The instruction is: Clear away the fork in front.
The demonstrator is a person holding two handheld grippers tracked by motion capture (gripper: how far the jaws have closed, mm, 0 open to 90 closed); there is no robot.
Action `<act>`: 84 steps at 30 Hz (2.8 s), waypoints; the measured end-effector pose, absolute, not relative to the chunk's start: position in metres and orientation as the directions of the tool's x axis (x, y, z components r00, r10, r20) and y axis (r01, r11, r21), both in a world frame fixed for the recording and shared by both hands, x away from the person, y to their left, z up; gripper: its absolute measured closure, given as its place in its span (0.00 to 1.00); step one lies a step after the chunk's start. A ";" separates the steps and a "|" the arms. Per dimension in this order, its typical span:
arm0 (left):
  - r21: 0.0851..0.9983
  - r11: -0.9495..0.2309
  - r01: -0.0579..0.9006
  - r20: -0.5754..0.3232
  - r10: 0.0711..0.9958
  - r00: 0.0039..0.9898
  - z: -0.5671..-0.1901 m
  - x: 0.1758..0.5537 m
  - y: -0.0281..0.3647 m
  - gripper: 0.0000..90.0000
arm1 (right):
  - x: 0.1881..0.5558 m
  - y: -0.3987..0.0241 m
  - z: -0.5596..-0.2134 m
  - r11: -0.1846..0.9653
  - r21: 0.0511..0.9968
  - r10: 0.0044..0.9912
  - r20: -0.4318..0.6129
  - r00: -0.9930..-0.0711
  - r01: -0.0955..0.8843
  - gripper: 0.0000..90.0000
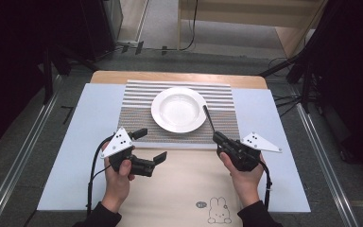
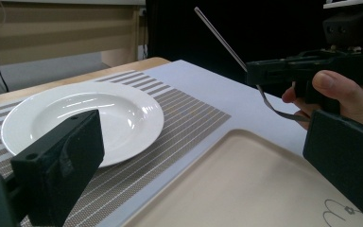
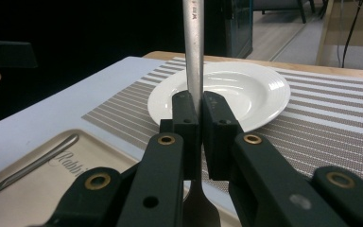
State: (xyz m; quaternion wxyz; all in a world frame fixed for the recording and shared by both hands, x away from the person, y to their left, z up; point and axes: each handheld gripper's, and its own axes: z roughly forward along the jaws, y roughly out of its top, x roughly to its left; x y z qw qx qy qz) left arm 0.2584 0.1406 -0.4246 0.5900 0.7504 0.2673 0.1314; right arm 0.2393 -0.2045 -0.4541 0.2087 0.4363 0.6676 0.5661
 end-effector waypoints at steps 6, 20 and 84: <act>0.956 -0.141 0.259 -0.143 0.547 0.825 -0.424 0.259 0.139 0.00 | 0.229 -0.191 -0.453 -0.019 0.942 0.796 0.217 -0.565 0.335 0.93; 0.954 -0.124 0.273 -0.174 0.513 0.841 -0.423 0.251 0.131 0.05 | 0.213 -0.158 -0.457 0.016 0.950 0.747 0.196 -0.635 0.312 0.93; 0.894 -0.050 0.445 -0.384 0.427 0.819 -0.420 0.251 0.162 0.97 | 0.207 -0.177 -0.459 0.091 0.960 0.809 0.085 -0.582 0.266 0.00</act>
